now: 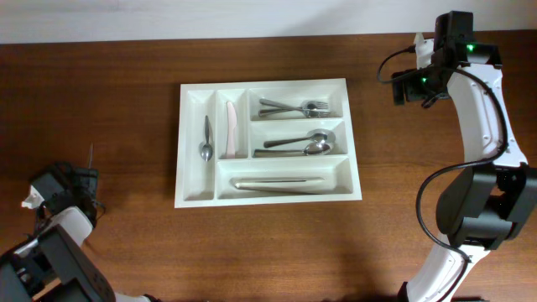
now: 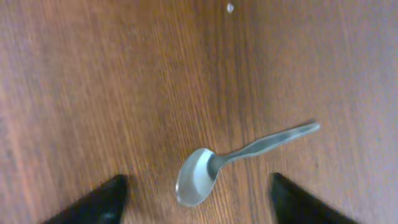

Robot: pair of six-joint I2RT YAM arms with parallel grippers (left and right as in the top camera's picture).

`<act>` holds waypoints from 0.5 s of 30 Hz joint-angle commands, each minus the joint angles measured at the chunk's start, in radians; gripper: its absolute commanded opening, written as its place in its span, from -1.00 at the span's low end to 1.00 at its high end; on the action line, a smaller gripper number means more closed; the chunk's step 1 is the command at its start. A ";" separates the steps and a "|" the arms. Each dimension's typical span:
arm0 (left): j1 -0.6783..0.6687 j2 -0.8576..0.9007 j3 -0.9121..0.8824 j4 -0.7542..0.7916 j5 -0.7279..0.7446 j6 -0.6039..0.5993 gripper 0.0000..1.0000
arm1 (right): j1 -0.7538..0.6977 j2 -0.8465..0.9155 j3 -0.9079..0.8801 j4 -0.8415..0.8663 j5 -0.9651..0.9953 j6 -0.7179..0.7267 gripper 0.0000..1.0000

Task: Pack container
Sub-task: 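Lower the left gripper and grasp the silver spoon by its handle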

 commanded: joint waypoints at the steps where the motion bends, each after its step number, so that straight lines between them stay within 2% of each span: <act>1: 0.006 0.067 -0.018 0.003 0.012 0.005 0.14 | 0.004 -0.020 0.003 0.001 0.001 -0.007 0.97; 3: 0.006 0.073 -0.018 0.014 0.013 0.005 -0.03 | 0.004 -0.020 0.003 0.001 0.001 -0.007 0.97; 7: 0.006 0.075 -0.018 0.029 0.013 0.005 -0.20 | 0.004 -0.020 0.003 0.001 0.001 -0.007 0.98; 15: 0.006 0.075 -0.018 0.039 0.013 -0.010 -0.94 | 0.004 -0.020 0.003 0.000 0.001 -0.007 0.98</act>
